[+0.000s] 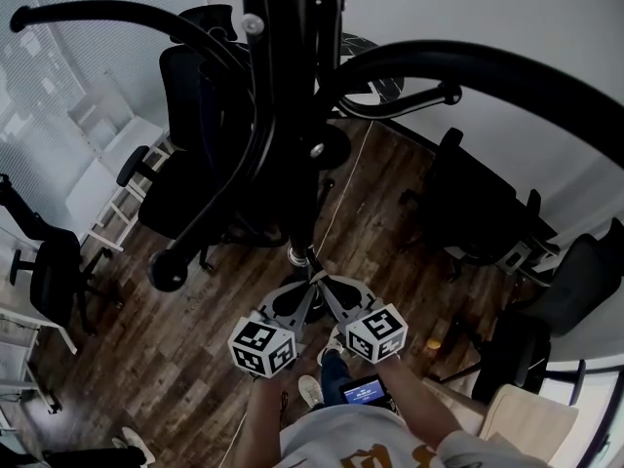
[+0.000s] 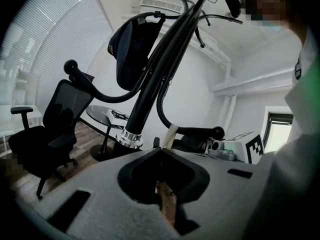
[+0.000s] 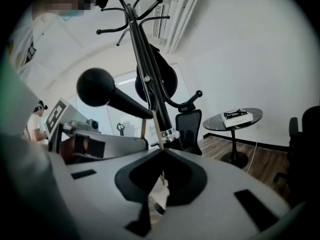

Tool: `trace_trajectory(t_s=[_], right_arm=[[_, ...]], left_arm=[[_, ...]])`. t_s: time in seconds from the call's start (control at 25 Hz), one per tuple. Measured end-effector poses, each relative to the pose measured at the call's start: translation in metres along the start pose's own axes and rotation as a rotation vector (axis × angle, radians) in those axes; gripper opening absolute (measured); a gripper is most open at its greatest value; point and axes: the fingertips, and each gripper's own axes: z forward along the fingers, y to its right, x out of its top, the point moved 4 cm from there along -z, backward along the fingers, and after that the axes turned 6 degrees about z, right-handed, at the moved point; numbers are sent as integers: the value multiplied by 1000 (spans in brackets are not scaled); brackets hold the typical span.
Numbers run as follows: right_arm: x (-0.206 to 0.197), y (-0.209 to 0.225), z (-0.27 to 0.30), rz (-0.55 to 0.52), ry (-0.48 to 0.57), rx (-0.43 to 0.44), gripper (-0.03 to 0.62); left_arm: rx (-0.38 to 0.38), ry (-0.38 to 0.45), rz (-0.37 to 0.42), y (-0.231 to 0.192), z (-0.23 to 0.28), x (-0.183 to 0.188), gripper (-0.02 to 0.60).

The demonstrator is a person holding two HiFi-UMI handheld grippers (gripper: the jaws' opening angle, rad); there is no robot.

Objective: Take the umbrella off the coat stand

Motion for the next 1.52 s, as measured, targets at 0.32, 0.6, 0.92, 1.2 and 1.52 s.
trace_trajectory(t_s=[0.32,0.6,0.92,1.2,1.52], right_arm=[[2,2,-8,27,7,-4,14],[11,2,-15,56,33,0,12],[18,4,-23,92,60,-8,12],[21,3,-28,123,81,-2,12],[25,4,-40,149,113,5,12]], left_arm=[[-3,2,-7,3,1,2,23],[-38,78,-114,6,-2,8,23],[-55,88,-97,11,-2,17,22],[-64,88,-87,15,-4,20,21],[-94,87,-72,26,-1,23,21]])
